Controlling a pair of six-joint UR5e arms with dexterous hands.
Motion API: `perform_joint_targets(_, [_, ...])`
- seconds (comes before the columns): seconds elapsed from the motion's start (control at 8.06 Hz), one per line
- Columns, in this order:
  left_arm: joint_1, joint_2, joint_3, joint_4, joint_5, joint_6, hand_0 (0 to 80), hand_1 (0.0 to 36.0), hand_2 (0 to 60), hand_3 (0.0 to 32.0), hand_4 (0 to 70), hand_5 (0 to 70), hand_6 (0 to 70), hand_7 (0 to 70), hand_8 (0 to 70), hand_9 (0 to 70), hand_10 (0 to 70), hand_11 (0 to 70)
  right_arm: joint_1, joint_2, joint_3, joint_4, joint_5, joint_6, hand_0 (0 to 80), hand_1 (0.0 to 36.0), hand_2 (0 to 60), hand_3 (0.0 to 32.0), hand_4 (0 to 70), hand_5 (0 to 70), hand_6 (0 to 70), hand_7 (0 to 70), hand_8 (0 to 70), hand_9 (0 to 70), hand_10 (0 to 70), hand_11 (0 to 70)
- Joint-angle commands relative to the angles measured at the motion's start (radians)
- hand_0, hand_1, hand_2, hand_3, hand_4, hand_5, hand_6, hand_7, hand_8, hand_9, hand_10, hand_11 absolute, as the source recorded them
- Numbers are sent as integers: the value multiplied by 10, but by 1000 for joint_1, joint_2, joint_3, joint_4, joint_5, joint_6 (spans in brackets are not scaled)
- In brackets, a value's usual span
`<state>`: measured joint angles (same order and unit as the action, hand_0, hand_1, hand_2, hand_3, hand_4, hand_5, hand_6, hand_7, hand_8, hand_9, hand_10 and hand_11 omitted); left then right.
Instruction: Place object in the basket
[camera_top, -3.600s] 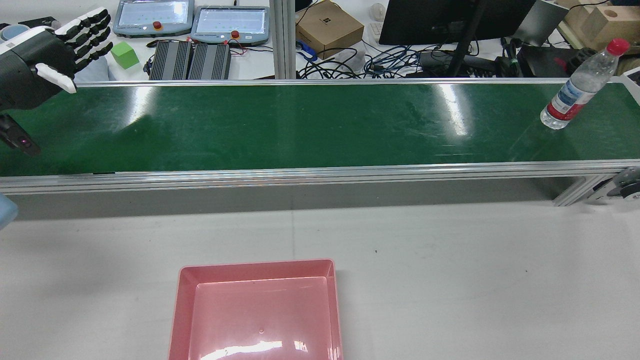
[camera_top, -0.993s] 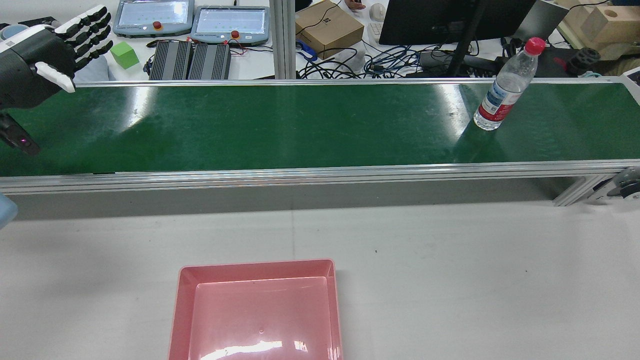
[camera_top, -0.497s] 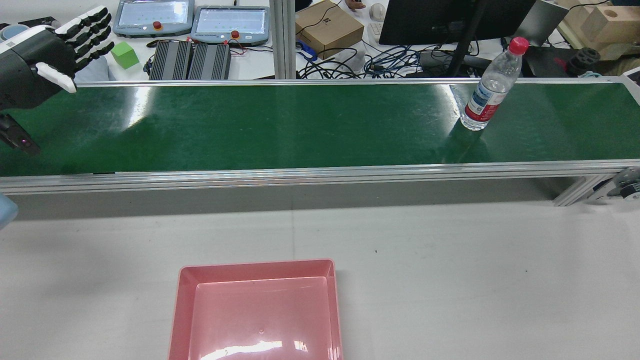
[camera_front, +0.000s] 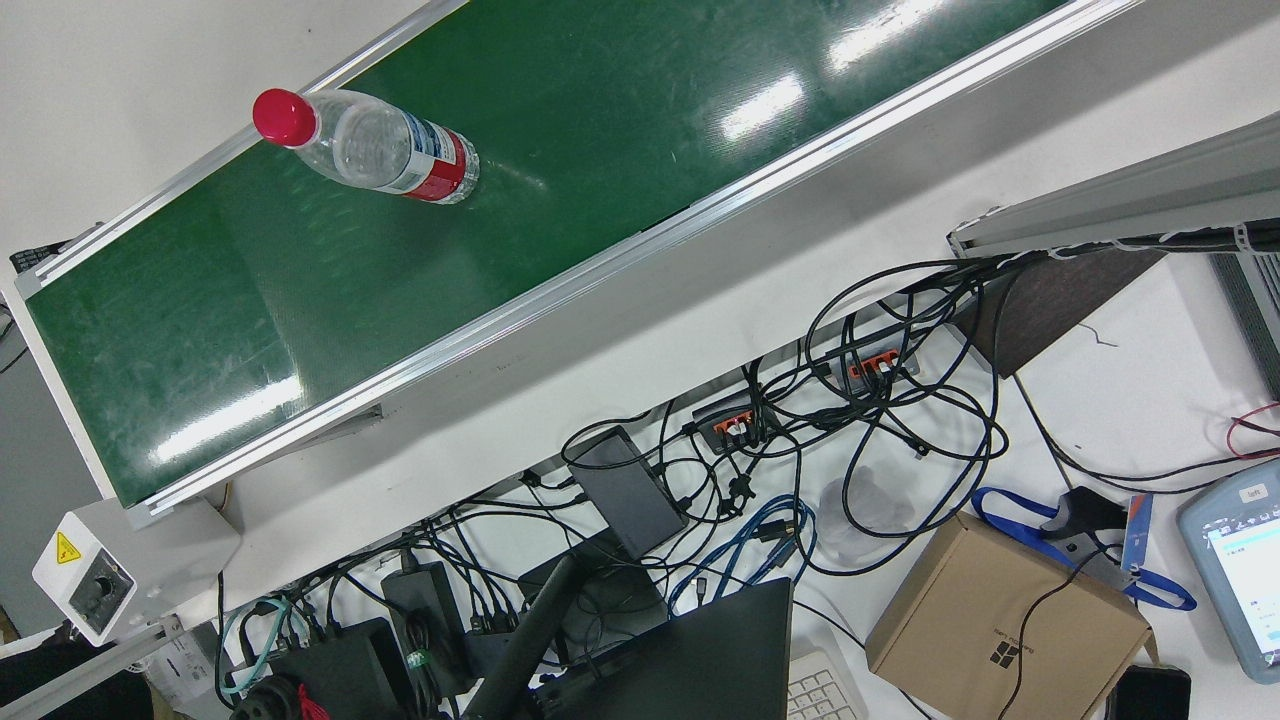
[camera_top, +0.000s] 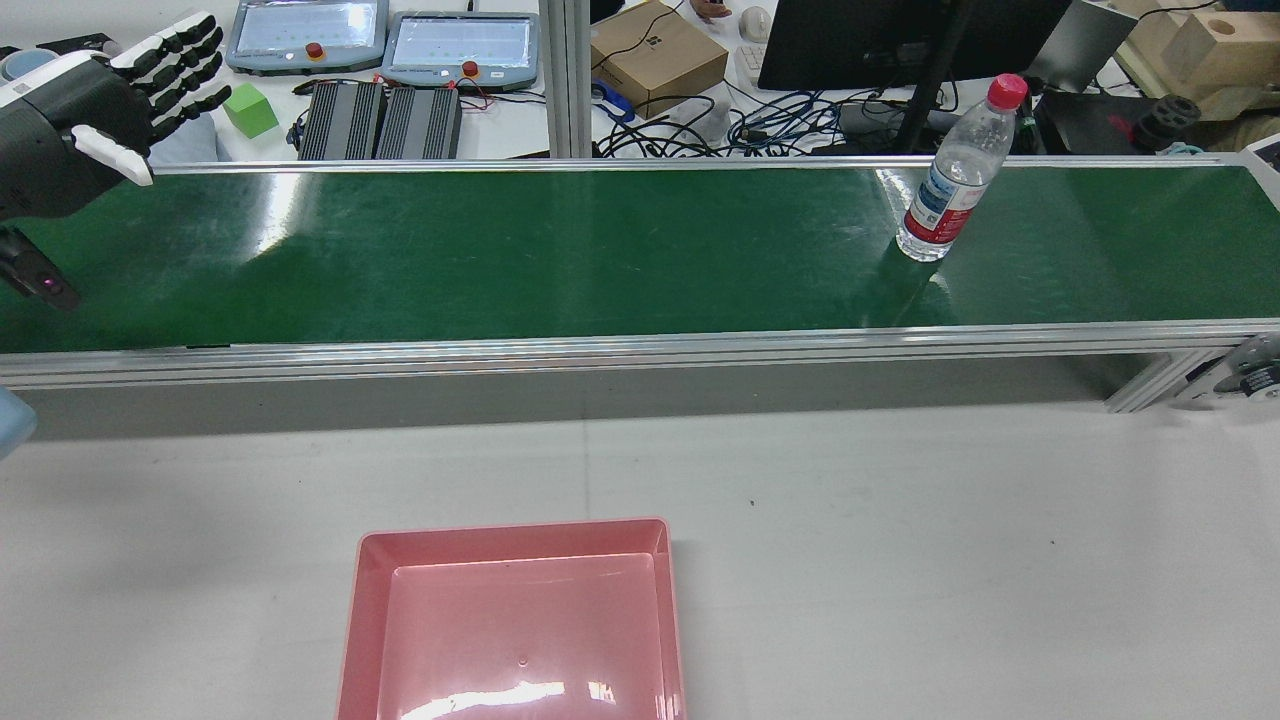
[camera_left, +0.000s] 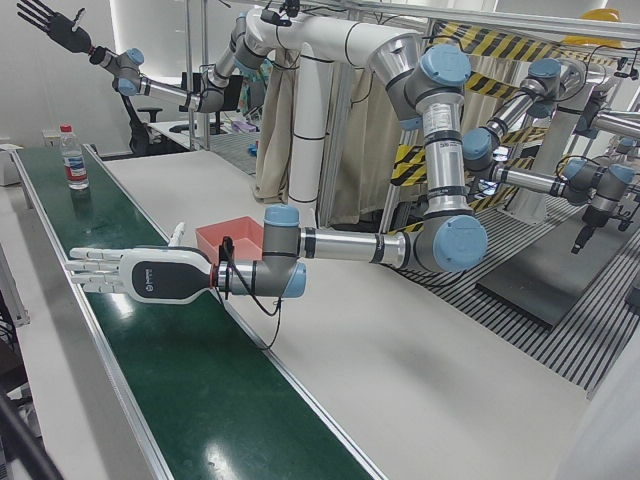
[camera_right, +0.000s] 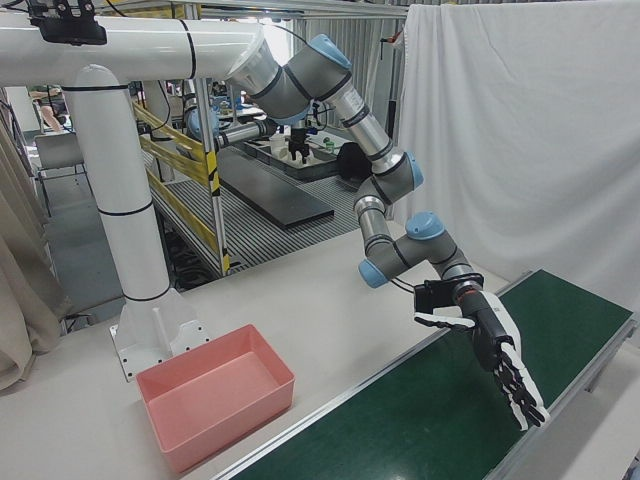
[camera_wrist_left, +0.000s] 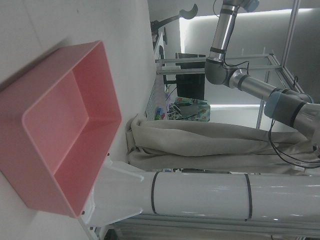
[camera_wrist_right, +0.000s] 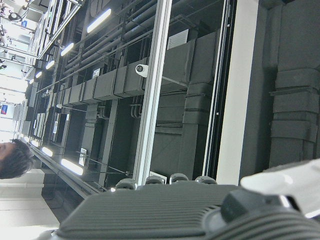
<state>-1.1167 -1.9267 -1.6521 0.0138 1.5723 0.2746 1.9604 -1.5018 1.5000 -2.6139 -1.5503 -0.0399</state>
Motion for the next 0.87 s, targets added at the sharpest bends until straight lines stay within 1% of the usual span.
perform_joint_targets(0.0, [0, 0, 0, 0, 0, 0, 569, 45, 0, 0, 0, 63, 8, 0, 0, 0, 29, 60, 0, 0, -1, 0, -1, 0, 0, 0, 0, 0, 0, 0, 0, 0, 0, 0, 0, 0])
perform_joint_targets(0.12, [0, 0, 0, 0, 0, 0, 563, 49, 0, 0, 0, 61, 0, 0, 0, 0, 20, 47, 0, 0, -1, 0, -1, 0, 0, 0, 0, 0, 0, 0, 0, 0, 0, 0, 0, 0])
perform_joint_targets(0.74, [0, 0, 0, 0, 0, 0, 557, 46, 0, 0, 0, 57, 0, 0, 0, 0, 17, 43, 0, 0, -1, 0, 1, 0, 0, 0, 0, 0, 0, 0, 0, 0, 0, 0, 0, 0])
